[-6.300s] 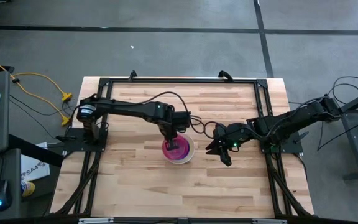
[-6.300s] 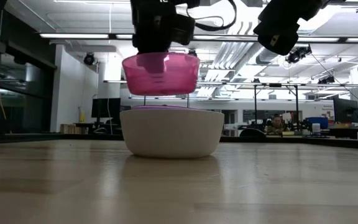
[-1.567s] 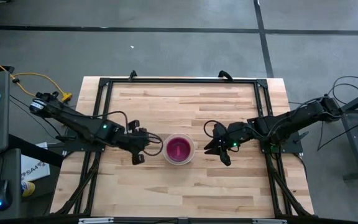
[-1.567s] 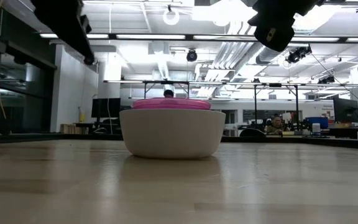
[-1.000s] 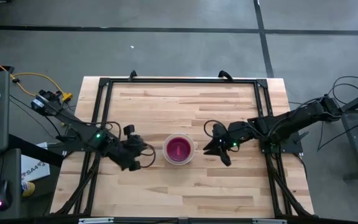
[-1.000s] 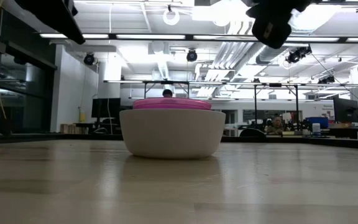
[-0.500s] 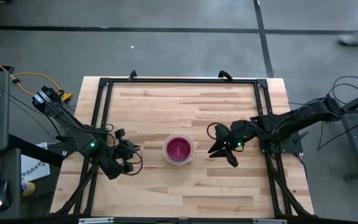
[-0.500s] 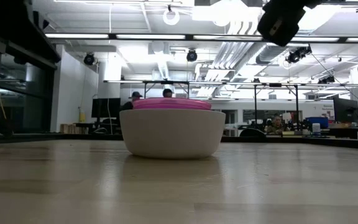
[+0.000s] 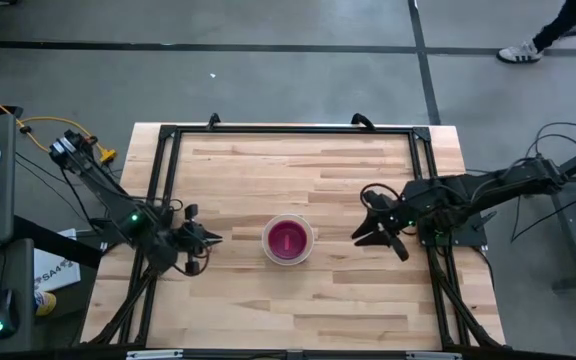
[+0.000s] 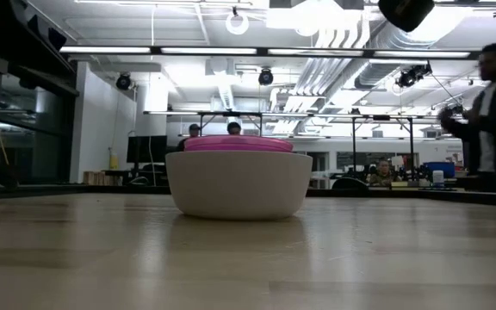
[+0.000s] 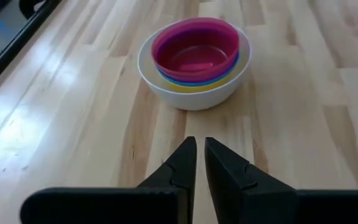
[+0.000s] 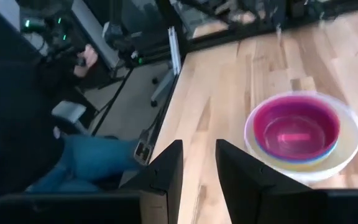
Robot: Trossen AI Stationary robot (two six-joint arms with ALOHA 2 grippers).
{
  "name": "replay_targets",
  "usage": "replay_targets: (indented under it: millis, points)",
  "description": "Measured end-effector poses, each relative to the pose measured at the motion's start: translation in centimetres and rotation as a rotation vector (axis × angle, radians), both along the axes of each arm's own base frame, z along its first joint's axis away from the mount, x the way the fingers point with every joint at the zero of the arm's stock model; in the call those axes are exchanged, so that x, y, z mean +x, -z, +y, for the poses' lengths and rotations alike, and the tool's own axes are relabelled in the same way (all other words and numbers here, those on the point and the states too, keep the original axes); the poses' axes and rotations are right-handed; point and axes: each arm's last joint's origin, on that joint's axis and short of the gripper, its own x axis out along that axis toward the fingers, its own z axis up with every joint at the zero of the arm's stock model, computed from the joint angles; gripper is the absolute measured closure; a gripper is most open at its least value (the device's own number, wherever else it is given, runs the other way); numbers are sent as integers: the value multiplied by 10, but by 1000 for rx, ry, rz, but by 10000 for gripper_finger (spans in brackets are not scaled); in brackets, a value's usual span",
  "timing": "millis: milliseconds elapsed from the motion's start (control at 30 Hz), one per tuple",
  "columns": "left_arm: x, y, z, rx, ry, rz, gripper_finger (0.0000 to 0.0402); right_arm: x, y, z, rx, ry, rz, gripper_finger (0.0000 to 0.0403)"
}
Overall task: Nest bowls inside each other
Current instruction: Return to Home Position
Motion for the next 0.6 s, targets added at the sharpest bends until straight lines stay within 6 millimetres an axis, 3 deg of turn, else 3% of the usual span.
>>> replay_targets:
  millis: [200,600]
  points:
    - [-11,3,10,-30,38,-32,368,-10,0,-1,17,-37,33,314]
    - [-22,18,18,-75,129,-60,368,-26,9,3,57,-43,-86,314]
